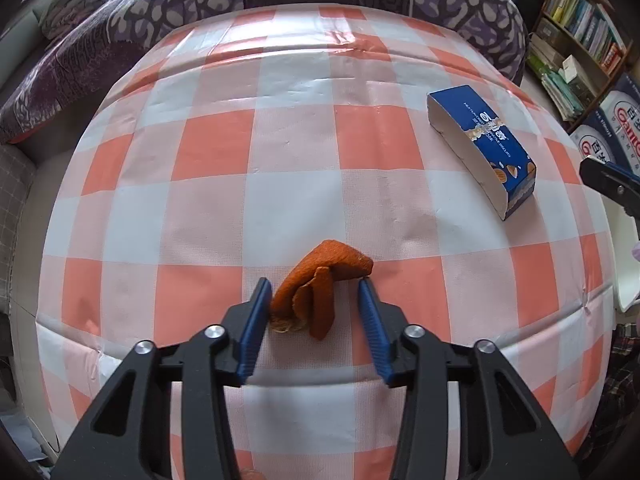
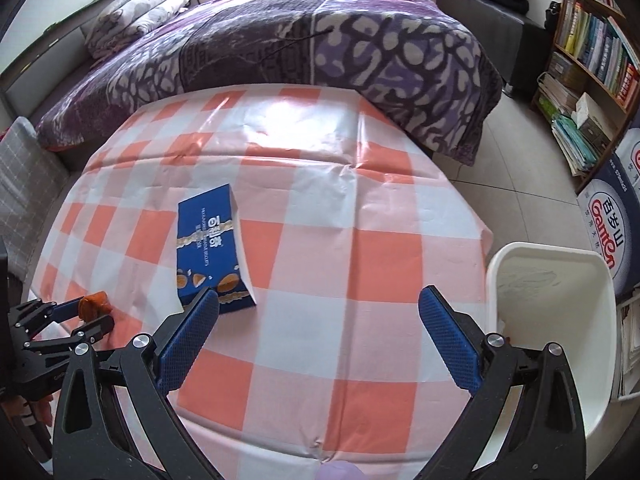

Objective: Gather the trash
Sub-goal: 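Move left gripper to table and grasp the orange peel, then grasp blue biscuit box with right while left lifts orange peel, then carry biscuit box with right while left carries orange peel to white bin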

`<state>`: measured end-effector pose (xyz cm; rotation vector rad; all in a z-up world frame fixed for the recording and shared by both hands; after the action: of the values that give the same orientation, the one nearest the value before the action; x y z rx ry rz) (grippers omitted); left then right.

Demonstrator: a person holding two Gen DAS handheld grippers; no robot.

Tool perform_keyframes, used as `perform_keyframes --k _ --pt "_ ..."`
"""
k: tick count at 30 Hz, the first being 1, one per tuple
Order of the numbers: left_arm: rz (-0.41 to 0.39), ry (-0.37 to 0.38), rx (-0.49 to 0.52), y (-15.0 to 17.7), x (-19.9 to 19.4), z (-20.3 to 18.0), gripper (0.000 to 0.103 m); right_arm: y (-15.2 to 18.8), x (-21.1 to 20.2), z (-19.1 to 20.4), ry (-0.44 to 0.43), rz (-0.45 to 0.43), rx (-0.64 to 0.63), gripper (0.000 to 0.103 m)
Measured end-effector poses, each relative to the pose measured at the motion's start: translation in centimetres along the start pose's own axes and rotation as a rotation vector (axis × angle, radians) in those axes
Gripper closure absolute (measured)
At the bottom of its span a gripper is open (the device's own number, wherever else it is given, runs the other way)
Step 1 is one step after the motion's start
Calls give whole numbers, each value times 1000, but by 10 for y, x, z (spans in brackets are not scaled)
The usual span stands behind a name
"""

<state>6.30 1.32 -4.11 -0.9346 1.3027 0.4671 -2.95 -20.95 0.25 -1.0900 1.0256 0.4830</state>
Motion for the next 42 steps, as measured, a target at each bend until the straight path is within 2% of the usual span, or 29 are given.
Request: perform_keyframes --k 2,6,10,14,19,20,22,23,24,28,42 --pt "-3 28 -24 1 -3 5 77 0 8 14 -15 7 -33 7" --pt "-23 38 -98 0 -5 21 79 -1 20 42 -8 -6 -128 7" --pt "-75 39 -211 -3 -20 41 79 -6 28 64 0 -29 -208 7" --pt "-134 20 -311 -6 -40 57 79 -10 43 77 35 -23 -210 7" --pt "-169 12 -370 -4 -53 69 79 -9 57 82 20 4 -190 7" --pt "-171 10 -376 -4 -54 69 79 -8 60 83 17 4 -188 9" --pt "-175 8 -383 -3 -54 70 79 -7 62 83 3 -4 -179 25" --pt "-178 8 -385 -2 -55 70 79 -7 61 83 -9 -17 -170 34" --pt "-180 7 -387 -3 -55 70 79 -8 61 83 -6 -25 -164 50" --pt "-202 -13 -396 -3 -60 69 79 -15 56 83 -32 -41 -131 51" --pt "-408 -135 -436 -9 -118 45 79 -35 -28 77 -7 -272 -74 51"
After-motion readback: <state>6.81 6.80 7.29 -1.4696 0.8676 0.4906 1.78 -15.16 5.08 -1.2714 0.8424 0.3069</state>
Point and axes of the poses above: each gripper's, at about its wrist camera, not at the fingertips, and x roughly the way its jaws point, z to its left, y to its underside, the point moved 1 cm from there along x, roughly the way its jaws point, and after that the axes turned 1 degree about z, right-handed, at the moved point
